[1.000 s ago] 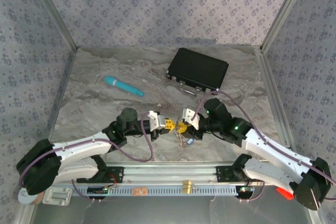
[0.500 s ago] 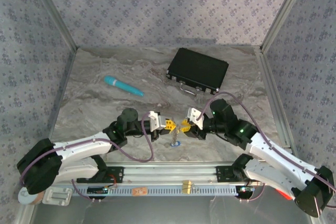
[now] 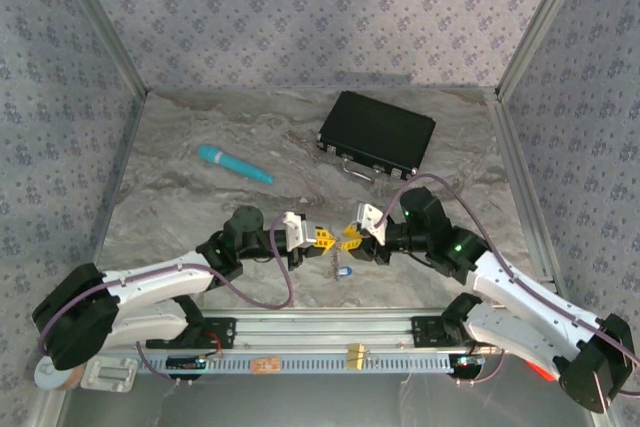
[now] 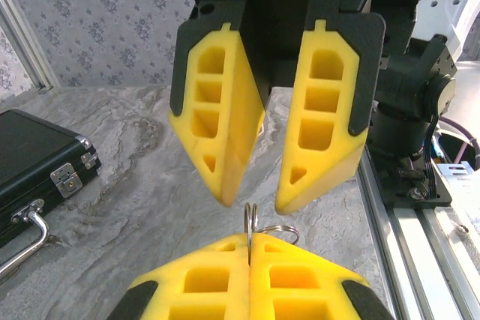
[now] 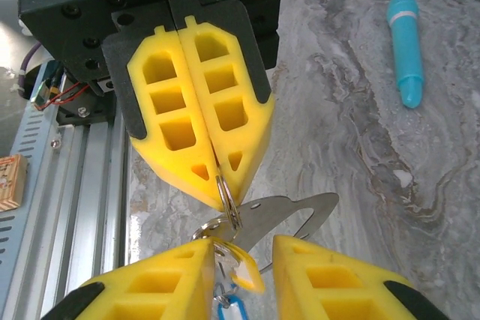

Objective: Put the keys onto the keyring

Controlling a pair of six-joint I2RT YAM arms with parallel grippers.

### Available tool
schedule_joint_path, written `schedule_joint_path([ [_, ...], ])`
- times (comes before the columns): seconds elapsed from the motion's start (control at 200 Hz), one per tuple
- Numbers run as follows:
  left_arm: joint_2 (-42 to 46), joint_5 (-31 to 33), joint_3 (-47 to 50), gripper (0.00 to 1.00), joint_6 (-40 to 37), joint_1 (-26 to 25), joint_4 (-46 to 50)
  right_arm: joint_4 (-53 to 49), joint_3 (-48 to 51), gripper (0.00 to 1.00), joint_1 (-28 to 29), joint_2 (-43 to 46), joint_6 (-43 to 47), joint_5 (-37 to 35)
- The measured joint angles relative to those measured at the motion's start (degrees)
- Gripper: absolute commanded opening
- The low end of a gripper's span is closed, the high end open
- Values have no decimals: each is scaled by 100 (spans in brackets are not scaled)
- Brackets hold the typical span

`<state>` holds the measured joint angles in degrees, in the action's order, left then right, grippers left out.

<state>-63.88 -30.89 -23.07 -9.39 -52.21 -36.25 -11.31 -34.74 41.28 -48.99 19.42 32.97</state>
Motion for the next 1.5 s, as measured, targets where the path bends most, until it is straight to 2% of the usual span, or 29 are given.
schedule_joint_path([
  [0.275,0,-7,0,0,0,0,0,385,0,21,0,-249,-85,245],
  [0.405,0,-9,0,0,0,4,15,468,0,11,0,-365,-118,343],
  [0.495,0,22,0,0,2,7,35,492,0,0,0,-400,-85,396],
  [0.535,0,28,0,1,4,9,52,481,0,0,0,-411,-116,393],
  [0.645,11,74,-4,21,15,7,175,367,-46,0,2,-459,-26,393],
  [0.81,57,216,-162,25,-157,-4,732,-354,-525,0,127,-680,365,153],
  [1.064,79,304,-315,17,-299,-7,1226,-1388,-1274,0,485,-1152,1062,-437],
  [1.239,79,219,-315,0,-323,-20,1259,-1668,-1488,0,595,-1300,1327,-654],
  [1.279,79,197,-315,0,-326,-33,1257,-1705,-1510,0,599,-1305,1353,-662],
  [1.364,79,166,-313,0,-304,-31,1248,-1698,-1502,19,595,-1285,1340,-649],
  [1.424,98,155,-299,0,-302,-31,1191,-1550,-1403,24,544,-1198,1296,-588],
  [1.499,142,157,-240,0,-295,-31,1049,-1226,-1099,24,382,-920,1130,-393],
])
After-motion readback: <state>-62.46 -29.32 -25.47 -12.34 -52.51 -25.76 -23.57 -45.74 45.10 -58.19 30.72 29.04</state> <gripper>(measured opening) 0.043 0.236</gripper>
